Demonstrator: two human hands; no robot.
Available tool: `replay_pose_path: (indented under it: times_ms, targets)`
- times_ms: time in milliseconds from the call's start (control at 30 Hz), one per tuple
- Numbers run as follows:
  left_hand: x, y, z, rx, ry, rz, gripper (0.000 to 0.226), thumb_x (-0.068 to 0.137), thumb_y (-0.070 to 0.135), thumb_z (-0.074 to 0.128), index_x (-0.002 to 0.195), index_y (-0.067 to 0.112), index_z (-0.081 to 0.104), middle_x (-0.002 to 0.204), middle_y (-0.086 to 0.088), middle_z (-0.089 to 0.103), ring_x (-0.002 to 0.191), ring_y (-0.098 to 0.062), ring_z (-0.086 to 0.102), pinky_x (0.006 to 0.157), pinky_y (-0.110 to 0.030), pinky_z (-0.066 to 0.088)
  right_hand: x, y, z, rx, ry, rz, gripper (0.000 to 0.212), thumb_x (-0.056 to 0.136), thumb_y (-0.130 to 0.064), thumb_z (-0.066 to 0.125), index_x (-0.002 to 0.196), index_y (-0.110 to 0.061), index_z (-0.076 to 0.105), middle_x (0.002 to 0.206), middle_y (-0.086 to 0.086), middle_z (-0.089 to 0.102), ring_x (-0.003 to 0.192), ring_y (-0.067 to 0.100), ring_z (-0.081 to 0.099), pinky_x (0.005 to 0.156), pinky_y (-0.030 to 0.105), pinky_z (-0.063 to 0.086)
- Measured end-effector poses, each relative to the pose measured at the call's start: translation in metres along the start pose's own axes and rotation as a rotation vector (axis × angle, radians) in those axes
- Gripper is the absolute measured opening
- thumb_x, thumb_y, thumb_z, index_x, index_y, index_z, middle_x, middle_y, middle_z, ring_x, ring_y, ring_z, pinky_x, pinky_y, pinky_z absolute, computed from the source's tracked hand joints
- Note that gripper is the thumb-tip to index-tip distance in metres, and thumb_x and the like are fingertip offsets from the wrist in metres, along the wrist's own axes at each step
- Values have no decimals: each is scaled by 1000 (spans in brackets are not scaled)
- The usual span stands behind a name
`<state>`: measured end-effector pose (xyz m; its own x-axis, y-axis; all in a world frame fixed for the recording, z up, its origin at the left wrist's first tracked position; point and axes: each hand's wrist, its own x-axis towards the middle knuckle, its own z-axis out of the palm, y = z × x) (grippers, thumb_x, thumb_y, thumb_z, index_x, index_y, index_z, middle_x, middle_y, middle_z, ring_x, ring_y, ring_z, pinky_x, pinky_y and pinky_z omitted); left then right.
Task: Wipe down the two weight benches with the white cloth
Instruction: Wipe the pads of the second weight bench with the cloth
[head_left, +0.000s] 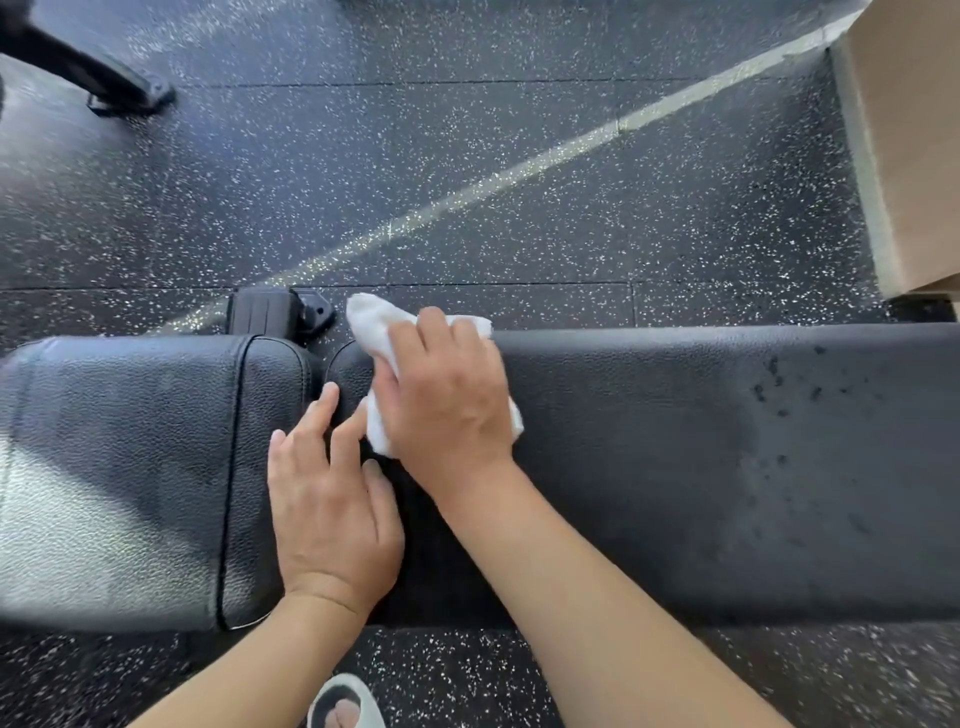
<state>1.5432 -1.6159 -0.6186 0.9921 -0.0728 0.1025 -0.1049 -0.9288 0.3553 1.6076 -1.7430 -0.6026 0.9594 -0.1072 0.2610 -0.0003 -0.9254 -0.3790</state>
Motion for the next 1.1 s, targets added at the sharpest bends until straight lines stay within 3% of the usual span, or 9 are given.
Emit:
replay_pose_path:
  times_ms: [100, 267, 467, 700, 900, 1000, 1100]
  targets:
    - [1, 0, 1, -20, 14, 1, 51, 94, 21, 40, 134, -5, 57, 155, -25, 49, 135, -44, 45, 119, -66, 29, 13, -19, 10, 104, -6, -10, 19, 94, -32, 63, 96, -14, 66, 96, 6, 62, 86, 29, 55, 73, 42, 43]
    - [1, 1, 1, 21, 20, 9, 54, 94, 23, 41, 142, 3, 56, 157, -21, 46, 135, -45, 46, 126, -57, 21, 8, 40, -17, 116, -53, -182, 21, 97, -30, 61, 93, -10, 65, 93, 11, 61, 82, 31, 55, 68, 46, 48]
    - [0, -1, 2, 21, 13, 3, 54, 96, 24, 41, 145, 5, 53, 159, -19, 45, 137, -44, 47, 127, -56, 18, -5, 143, -60, -34, 56, 100, 26, 101, -33, 59, 101, -8, 66, 94, 10, 59, 82, 30, 51, 69, 46, 47]
    - [1, 2, 2, -11, 15, 1, 53, 95, 22, 44, 145, 8, 53, 159, -17, 44, 139, -41, 45, 128, -57, 18, -63, 87, -51, -21, 149, 347, 19, 96, -30, 61, 100, -11, 62, 95, 6, 57, 86, 28, 50, 74, 41, 42]
    - [1, 0, -3, -15, -2, -1, 55, 95, 23, 42, 145, 6, 57, 158, -22, 46, 139, -45, 46, 125, -62, 23, -138, -17, -29, -13, 12, 120, 22, 102, -35, 53, 98, -17, 64, 90, 1, 55, 77, 24, 47, 66, 38, 39]
    - [0, 4, -8, -30, -11, -10, 54, 94, 21, 44, 145, 6, 57, 159, -21, 45, 139, -45, 46, 125, -62, 22, -160, 12, -45, -44, -18, -74, 24, 103, -32, 54, 97, -14, 68, 87, 3, 54, 74, 25, 46, 64, 40, 39]
    - [-1, 6, -10, -25, -19, -4, 54, 96, 24, 42, 147, 9, 54, 161, -18, 42, 141, -43, 42, 128, -59, 18, -165, 89, -80, -131, -9, -9, 24, 102, -27, 54, 103, -11, 71, 90, 6, 58, 77, 29, 52, 68, 45, 45]
